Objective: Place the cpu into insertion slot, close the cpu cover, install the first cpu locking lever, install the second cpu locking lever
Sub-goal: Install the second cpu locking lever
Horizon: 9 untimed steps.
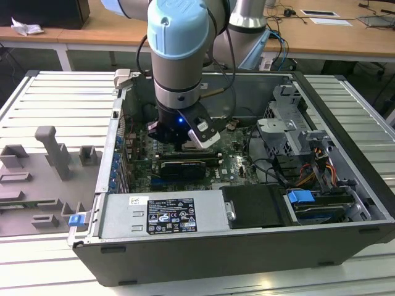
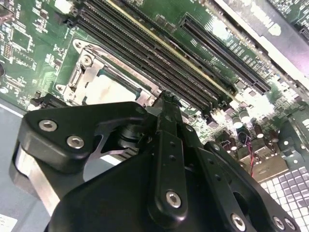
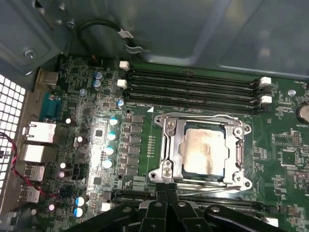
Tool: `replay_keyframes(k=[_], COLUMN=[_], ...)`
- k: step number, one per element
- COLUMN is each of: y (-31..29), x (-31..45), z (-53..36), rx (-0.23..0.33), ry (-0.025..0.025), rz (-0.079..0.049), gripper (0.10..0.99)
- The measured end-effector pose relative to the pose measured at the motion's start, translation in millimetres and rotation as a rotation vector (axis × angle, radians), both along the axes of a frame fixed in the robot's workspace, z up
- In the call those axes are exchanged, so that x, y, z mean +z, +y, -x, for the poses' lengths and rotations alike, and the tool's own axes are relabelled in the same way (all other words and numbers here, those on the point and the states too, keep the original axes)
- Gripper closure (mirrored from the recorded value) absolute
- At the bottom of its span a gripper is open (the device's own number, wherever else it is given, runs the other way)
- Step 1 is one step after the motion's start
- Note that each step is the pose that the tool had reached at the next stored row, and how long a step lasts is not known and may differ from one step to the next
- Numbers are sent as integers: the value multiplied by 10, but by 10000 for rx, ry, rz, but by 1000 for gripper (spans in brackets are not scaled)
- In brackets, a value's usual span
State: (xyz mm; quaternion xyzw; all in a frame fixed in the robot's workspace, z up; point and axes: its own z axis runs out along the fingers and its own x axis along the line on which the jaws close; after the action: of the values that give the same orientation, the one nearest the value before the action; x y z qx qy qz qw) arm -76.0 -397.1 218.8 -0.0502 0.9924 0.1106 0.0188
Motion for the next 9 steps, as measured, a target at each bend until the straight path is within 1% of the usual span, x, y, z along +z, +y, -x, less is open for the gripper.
replay_keyframes(k=[6, 9], y=[1, 0], x=[-68, -103], z=[14, 15], rx=[29, 38], ry=[-7, -8], rz=[-187, -258], gripper=[980, 980])
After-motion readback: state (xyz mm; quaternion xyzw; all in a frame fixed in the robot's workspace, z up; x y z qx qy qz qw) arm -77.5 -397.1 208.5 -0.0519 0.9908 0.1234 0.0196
